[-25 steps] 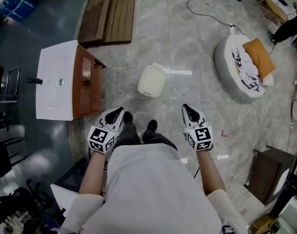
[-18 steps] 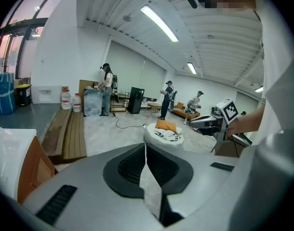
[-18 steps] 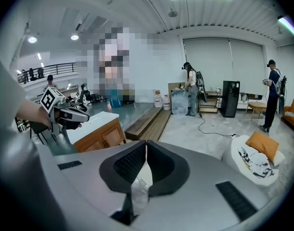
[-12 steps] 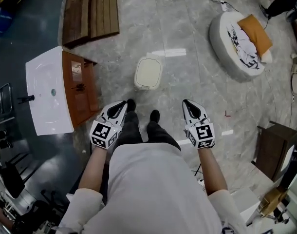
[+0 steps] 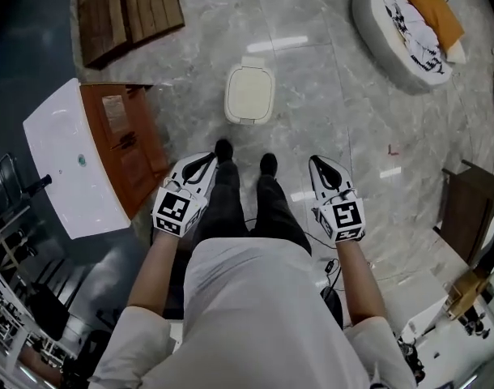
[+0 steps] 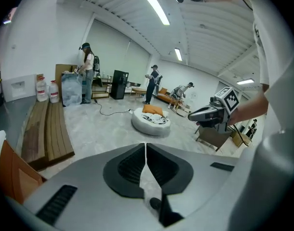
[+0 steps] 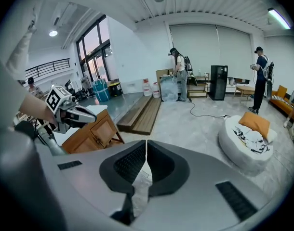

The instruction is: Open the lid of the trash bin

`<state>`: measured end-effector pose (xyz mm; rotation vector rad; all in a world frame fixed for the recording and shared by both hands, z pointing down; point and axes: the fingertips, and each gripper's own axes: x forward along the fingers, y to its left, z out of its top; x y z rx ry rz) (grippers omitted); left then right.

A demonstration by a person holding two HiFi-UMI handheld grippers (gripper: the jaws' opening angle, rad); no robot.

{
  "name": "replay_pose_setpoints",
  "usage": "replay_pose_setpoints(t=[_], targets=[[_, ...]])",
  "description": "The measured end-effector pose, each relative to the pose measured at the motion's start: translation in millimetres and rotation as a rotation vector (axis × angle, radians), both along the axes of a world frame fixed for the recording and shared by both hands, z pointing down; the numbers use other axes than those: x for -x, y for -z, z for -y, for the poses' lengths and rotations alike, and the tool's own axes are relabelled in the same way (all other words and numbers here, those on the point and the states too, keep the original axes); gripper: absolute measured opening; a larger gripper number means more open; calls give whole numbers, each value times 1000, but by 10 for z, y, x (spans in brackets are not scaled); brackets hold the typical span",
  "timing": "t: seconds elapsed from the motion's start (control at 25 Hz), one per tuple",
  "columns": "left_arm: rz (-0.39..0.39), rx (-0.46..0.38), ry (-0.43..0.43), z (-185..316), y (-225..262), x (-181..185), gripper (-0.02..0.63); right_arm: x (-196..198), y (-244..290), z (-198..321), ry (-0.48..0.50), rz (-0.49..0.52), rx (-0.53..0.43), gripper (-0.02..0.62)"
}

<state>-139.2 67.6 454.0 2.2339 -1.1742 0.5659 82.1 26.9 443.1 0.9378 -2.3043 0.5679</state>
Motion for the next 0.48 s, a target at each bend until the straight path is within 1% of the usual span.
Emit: replay_pose_setpoints(t=[0.24, 0.48], targets=[[8, 71, -67, 101, -413, -55, 25, -30, -379, -69, -43, -16, 76, 31], [11, 126, -110, 221, -894, -245, 23, -46, -815, -85, -72, -13, 130, 31]])
